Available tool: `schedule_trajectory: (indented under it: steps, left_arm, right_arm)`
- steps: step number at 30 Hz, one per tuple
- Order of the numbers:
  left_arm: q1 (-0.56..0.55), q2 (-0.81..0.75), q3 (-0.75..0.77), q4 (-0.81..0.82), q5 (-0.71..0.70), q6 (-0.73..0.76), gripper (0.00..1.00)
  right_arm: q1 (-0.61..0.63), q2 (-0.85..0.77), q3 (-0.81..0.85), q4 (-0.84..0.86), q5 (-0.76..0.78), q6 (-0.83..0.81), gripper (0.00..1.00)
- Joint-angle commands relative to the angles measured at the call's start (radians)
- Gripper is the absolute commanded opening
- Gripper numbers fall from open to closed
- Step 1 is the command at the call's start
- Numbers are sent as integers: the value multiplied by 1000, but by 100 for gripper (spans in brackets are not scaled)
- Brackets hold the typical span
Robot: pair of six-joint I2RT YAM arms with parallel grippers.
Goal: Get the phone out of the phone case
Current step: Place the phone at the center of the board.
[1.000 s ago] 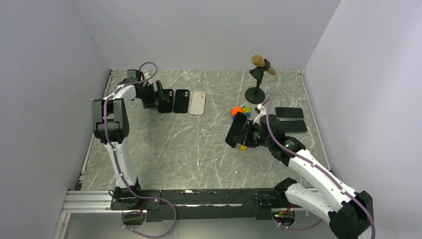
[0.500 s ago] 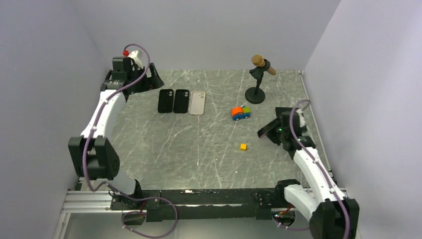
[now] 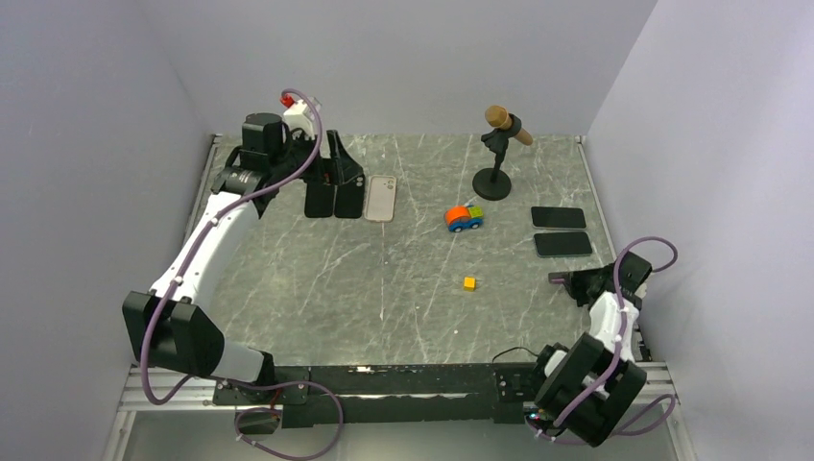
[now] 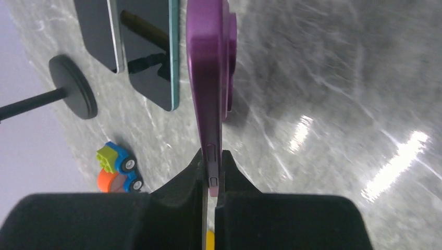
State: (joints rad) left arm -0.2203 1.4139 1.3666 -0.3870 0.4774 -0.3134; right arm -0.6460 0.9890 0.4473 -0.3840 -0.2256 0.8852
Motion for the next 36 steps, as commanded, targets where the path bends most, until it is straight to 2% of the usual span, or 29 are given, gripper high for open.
schedule_trajectory:
  steps: [1, 6, 10, 18, 22, 27, 29, 31, 33, 36]
  left_arm:
    - [-7, -62, 8, 62, 78, -14, 99]
    - [-7, -92, -10, 95, 105, -24, 99]
    - [-4, -71, 0, 85, 122, -30, 99]
    - [1, -69, -5, 100, 145, -37, 99]
    - [3, -66, -4, 98, 149, -36, 99]
    - [4, -67, -4, 99, 157, -40, 99]
    - [4, -68, -7, 104, 161, -43, 99]
    - [6, -69, -6, 106, 165, -45, 99]
    - [7, -71, -7, 105, 163, -44, 99]
    - [8, -73, -6, 103, 162, -44, 99]
  right_arm:
    - [-29, 76, 1, 148, -163, -66, 0]
    - [-34, 82, -37, 222, -199, -49, 0]
    - [-38, 92, -35, 211, -206, -48, 13]
    - [-56, 109, -51, 204, -194, -47, 21]
    - [-69, 114, -54, 202, -184, -63, 31]
    - [-75, 105, -55, 189, -151, -72, 35]
    - [-79, 102, -64, 210, -160, -68, 31]
    - [-82, 111, -72, 235, -171, -57, 19]
    - [-87, 118, -77, 252, -180, -39, 11]
    - [-90, 112, -81, 271, -166, -14, 9]
